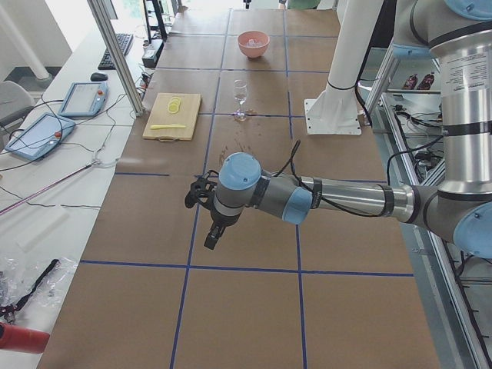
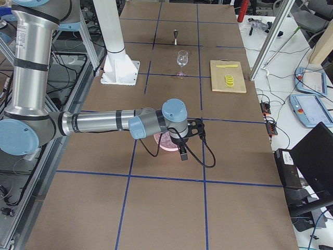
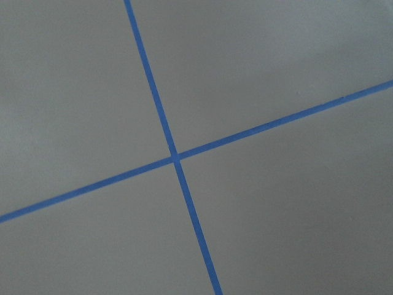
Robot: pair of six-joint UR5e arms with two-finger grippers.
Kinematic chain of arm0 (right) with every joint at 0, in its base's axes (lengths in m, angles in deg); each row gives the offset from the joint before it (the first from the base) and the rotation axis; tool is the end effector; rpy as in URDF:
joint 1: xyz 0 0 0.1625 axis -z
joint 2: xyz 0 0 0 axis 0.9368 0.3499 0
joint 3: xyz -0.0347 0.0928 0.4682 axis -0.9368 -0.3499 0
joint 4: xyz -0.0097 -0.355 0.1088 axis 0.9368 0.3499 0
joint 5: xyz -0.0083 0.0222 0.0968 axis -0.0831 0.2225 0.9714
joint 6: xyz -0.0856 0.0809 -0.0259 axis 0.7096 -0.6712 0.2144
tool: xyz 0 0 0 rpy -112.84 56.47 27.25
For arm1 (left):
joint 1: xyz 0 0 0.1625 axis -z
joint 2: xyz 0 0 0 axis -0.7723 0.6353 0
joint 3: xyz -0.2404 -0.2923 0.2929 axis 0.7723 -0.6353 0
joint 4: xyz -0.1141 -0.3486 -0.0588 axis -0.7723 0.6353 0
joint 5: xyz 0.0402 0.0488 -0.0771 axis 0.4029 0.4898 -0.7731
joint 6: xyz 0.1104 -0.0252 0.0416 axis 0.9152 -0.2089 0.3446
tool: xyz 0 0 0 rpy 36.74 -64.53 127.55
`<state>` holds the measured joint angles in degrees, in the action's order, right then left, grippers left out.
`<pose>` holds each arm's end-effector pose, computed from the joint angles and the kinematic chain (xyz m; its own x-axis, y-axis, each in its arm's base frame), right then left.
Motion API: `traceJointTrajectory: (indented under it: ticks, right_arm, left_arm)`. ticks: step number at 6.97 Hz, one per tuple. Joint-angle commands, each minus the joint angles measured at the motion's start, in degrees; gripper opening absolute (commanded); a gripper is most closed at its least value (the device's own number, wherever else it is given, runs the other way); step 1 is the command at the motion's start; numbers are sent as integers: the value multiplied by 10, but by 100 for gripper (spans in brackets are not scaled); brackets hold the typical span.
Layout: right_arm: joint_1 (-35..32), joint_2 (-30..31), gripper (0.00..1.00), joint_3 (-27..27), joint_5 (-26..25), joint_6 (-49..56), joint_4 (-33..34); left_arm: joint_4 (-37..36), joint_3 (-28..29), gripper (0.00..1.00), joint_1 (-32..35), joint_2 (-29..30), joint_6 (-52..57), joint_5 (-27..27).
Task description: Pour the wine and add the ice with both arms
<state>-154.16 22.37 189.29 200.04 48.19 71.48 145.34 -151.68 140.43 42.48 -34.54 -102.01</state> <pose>0.0116 -0.3833 0.6487 0.6807 -0.2258 0.6969 0.0361 0.9605 0.2759 -0.0473 -0.3936 0.6313 0.7044 0.4301 -0.5646 -0.0637 0.8306 0.5533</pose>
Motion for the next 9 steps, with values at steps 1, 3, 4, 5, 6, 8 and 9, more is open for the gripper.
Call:
traceJointTrajectory:
  ticks: [1, 3, 4, 5, 6, 8, 9]
  right_arm:
    - [0, 8, 100, -8, 1, -1, -19]
    - [0, 7, 100, -7, 1, 1, -28]
    - [0, 8, 100, -8, 1, 1, -31]
    - [0, 8, 100, -6, 1, 0, -31]
    - [0, 7, 100, -4, 5, 1, -32]
    - [0, 5, 100, 0, 7, 1, -32]
    - [0, 4, 100, 1, 7, 2, -33]
  left_arm:
    - [203, 40, 100, 0, -3, 0, 2]
    - [346, 71, 100, -1, -2, -61, -10]
    - [403, 75, 100, -10, 0, -156, -31]
    - [485, 74, 100, -61, 0, -213, -17]
    - [515, 60, 100, -133, 2, -303, 56]
    - [518, 17, 100, -249, -2, -398, 182]
    - [544, -4, 100, -313, -14, -457, 247]
